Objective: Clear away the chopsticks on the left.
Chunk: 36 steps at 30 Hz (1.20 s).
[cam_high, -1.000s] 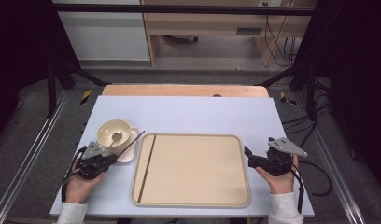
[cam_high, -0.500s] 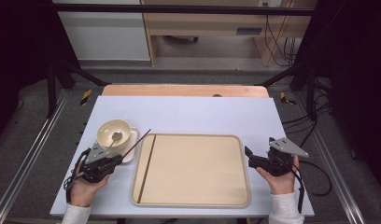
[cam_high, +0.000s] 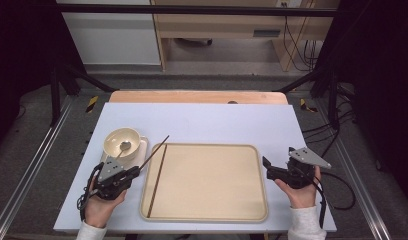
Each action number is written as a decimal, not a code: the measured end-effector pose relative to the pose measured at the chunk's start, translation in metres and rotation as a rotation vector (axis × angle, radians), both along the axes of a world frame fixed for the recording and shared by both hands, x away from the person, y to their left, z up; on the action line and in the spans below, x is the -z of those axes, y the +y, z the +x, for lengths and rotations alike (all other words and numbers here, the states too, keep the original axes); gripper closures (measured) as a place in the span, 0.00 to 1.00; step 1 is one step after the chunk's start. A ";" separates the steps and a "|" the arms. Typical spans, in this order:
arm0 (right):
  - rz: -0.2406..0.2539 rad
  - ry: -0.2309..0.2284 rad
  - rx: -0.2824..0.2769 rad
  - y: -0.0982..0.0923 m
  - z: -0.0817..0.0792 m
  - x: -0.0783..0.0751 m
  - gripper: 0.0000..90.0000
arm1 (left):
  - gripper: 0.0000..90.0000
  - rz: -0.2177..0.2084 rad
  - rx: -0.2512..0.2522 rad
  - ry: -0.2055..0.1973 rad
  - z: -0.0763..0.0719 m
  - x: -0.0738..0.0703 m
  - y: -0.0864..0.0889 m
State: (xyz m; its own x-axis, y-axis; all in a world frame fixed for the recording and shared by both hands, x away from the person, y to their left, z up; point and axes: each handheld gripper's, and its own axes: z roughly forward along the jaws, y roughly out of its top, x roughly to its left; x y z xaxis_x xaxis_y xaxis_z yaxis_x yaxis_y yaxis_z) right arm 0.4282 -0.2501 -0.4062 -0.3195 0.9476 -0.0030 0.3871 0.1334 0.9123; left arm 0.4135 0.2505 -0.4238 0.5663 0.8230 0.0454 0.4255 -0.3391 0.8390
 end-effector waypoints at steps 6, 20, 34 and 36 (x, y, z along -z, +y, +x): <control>-0.004 0.002 0.001 -0.002 0.001 0.001 0.07 | 0.94 -0.038 -0.029 -0.025 -0.006 -0.005 -0.011; 0.009 -0.003 0.005 -0.003 0.000 -0.001 0.07 | 0.94 -0.055 -0.070 -0.076 -0.008 -0.024 -0.033; 0.013 -0.007 0.002 -0.004 -0.001 -0.002 0.07 | 0.94 -0.100 -0.167 -0.060 0.001 -0.028 -0.042; 0.016 -0.010 0.002 -0.004 -0.001 -0.003 0.07 | 0.94 -0.106 -0.175 -0.067 0.001 -0.027 -0.044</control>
